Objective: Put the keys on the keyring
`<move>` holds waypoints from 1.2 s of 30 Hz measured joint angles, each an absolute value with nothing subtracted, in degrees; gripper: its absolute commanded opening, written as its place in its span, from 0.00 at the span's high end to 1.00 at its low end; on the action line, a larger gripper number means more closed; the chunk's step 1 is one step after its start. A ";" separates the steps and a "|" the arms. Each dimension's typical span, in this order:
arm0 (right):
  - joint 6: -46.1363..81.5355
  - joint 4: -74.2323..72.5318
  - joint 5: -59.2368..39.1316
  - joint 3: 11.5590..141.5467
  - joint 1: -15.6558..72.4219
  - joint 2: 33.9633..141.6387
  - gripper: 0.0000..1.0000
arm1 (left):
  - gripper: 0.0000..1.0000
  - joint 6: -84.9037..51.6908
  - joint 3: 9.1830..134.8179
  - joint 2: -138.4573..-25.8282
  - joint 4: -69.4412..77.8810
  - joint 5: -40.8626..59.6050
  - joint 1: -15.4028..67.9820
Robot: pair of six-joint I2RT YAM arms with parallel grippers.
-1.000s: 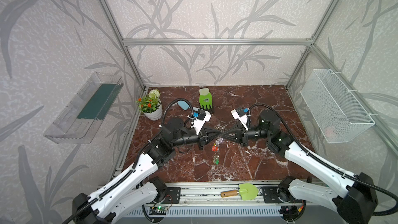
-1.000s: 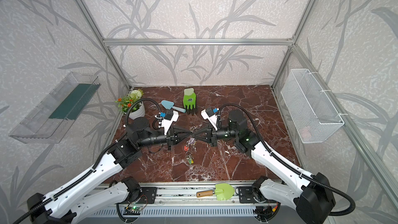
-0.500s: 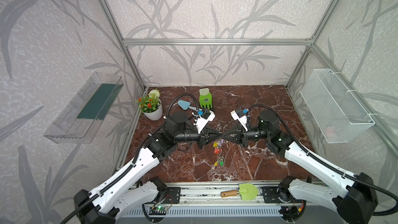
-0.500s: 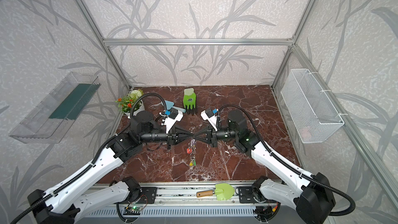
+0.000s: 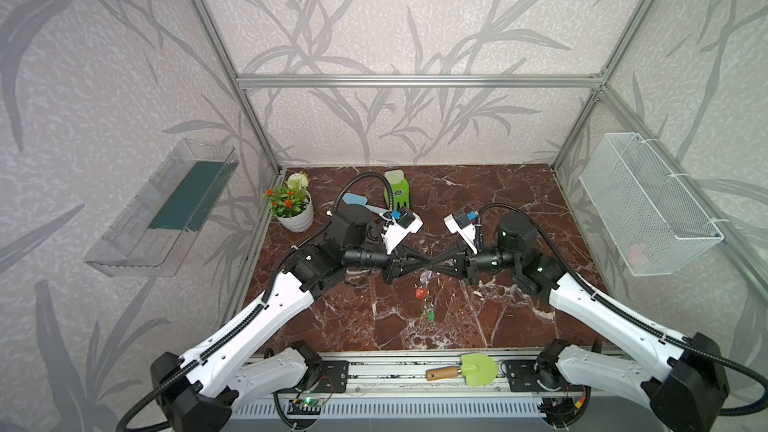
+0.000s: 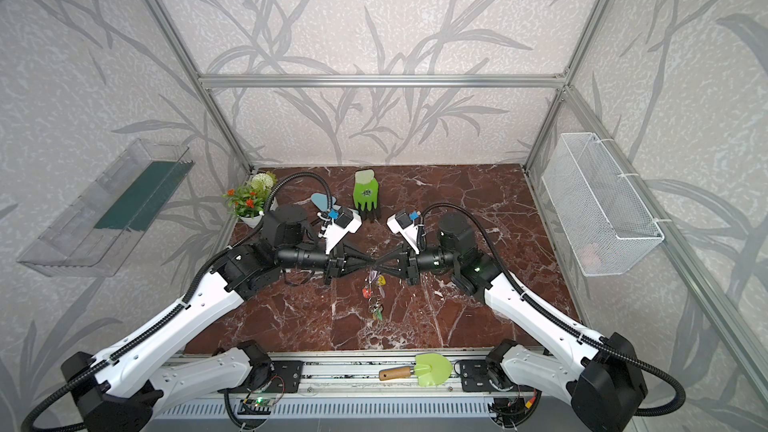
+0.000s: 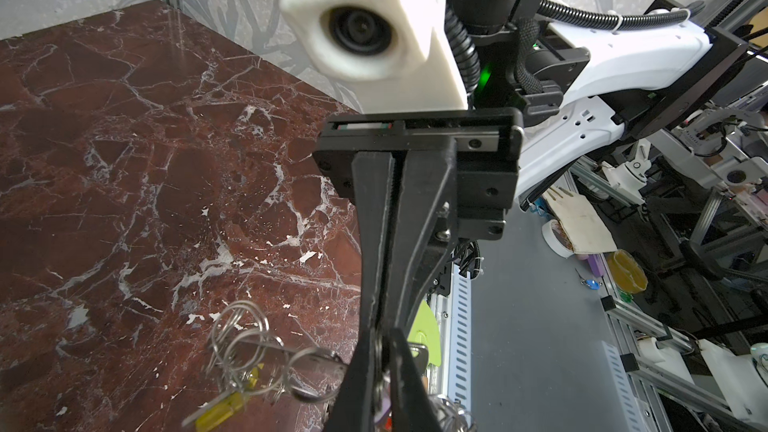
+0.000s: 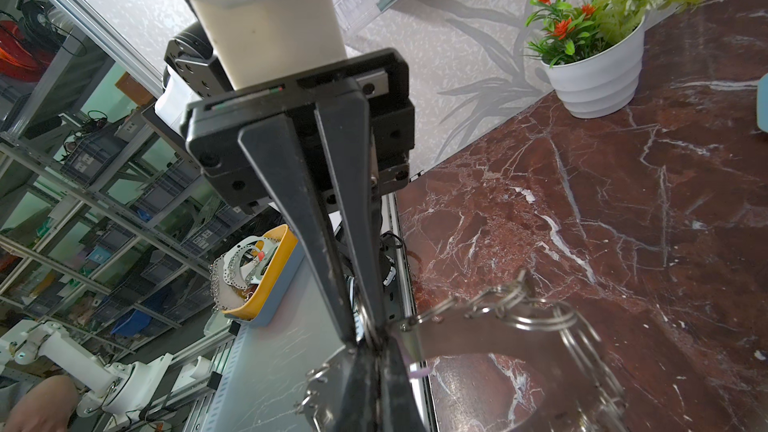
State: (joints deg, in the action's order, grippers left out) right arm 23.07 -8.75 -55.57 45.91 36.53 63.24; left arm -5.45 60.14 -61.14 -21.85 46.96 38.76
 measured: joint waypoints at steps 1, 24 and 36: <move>22.98 -8.60 -55.57 45.91 36.53 63.24 1.00 | 0.96 -5.34 60.31 -61.25 -22.26 47.00 38.76; 22.65 -9.21 -54.28 45.91 36.64 63.22 0.89 | 1.00 -17.50 45.47 -49.82 -1.87 37.98 38.89; 24.25 -12.62 -54.57 45.91 36.42 63.86 1.00 | 1.00 -24.71 38.85 -48.36 12.38 35.77 38.92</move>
